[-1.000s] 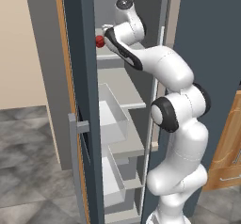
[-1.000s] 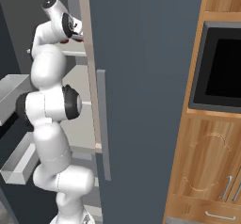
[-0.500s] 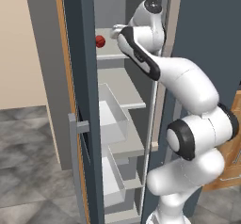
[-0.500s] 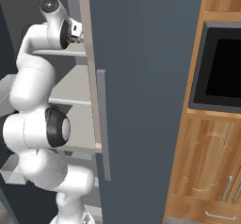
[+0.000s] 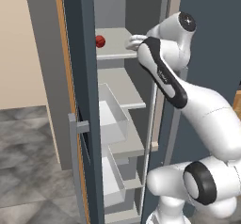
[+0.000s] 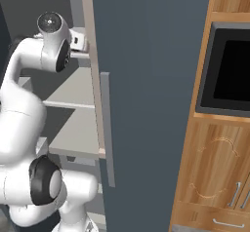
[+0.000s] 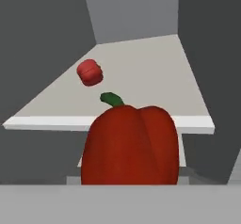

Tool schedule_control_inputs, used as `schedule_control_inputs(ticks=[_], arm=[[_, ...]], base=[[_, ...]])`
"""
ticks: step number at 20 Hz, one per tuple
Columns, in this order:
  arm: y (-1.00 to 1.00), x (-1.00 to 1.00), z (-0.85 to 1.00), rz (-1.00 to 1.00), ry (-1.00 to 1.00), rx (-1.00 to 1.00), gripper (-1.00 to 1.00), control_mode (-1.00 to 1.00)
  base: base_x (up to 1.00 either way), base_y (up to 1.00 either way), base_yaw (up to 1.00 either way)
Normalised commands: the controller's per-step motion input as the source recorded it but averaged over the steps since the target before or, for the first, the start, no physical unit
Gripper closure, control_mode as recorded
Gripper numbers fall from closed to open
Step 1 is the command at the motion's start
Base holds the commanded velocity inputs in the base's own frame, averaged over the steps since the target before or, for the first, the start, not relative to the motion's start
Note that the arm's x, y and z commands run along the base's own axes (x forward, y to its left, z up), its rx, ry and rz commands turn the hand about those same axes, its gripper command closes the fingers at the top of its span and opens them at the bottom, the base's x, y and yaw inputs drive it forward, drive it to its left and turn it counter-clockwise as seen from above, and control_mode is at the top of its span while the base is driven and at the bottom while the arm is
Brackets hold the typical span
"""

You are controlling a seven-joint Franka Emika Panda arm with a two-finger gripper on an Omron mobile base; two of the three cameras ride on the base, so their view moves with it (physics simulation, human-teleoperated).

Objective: Take the bell pepper and bell pepper out of the freezer and place them in the tupperware container on the counter. Then put the tupperware containing the vegetables back in the freezer.

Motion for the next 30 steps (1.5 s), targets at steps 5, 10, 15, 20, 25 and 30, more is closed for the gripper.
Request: schedule_control_inputs(ticks=[5,10,15,20,25,30], arm=[[-0.28,-1.0,0.2,0.01,-0.01,0.0,1.0,-1.0],[-0.23,-1.0,0.04,0.0,0.01,0.0,1.0,-1.0],[-0.34,-0.96,0.0,0.0,0.07,0.0,1.0,-1.0],[-0.28,-0.62,-0.13,-0.03,0.18,0.0,1.0,-1.0],[-0.17,-0.28,-0.31,-0.06,0.19,0.0,1.0,-1.0],[-0.08,0.0,-0.37,-0.07,0.18,0.0,1.0,-1.0]], base=[[0.0,0.0,0.0],[0.0,0.0,0.0],[0.0,0.0,0.0],[0.0,0.0,0.0],[0.0,0.0,0.0],[0.0,0.0,0.0]])
